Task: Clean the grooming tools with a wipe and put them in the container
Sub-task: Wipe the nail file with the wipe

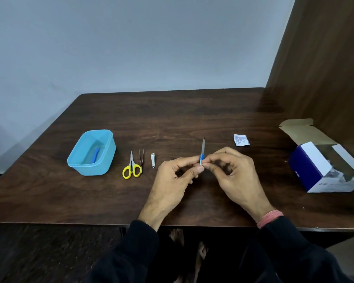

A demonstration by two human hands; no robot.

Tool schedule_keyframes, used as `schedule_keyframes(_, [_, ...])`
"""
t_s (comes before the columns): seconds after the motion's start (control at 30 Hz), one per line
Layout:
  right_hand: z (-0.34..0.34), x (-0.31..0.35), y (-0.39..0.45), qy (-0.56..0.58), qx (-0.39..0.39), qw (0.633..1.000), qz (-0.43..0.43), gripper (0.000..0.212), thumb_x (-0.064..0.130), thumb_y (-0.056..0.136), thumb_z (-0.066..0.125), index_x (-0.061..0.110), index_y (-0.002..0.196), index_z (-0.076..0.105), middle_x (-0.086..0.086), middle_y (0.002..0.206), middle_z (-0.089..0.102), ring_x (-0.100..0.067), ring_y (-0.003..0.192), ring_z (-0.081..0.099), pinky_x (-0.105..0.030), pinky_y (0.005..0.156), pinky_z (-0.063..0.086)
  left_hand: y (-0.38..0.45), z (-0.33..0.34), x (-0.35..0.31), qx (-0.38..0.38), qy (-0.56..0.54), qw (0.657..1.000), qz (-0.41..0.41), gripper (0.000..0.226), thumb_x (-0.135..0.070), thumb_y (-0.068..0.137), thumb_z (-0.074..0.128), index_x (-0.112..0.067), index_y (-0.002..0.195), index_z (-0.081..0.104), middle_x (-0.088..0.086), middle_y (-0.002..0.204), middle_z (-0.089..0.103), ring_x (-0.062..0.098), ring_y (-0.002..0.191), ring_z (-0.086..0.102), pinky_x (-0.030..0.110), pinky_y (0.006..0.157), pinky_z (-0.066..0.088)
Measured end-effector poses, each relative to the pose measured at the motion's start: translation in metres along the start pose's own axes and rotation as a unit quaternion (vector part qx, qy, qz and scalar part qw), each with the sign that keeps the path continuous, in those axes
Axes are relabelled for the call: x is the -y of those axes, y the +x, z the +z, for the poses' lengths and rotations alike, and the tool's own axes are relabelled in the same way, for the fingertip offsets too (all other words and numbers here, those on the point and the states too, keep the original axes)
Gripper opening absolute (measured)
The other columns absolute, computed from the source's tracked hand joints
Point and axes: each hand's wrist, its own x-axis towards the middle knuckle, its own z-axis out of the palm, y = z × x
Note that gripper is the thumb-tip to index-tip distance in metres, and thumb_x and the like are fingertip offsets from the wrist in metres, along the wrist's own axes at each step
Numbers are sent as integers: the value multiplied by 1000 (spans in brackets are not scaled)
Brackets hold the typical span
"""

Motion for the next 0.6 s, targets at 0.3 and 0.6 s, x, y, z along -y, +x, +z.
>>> schedule_keyframes(0.3, [0,-5,1,-1,17,1000,19,18,7,93,89,24,99,87,13,94,74,-15,66,60,-18,63,47,3,-2,5,12,48,999,-1,29,-13,105,78,-30,128,85,-6,104,80,7,84,70,27,77,61])
schedule_keyframes(0.6, [-1,-2,2,1,-28,997,72,14,14,93,90,27,92,85,14,86,77,-10,61,59,-18,60,47,2,0,3,-3,52,999,-17,25,-10,101,79,-31,106,90,-3,96,81,8,81,67,32,76,57])
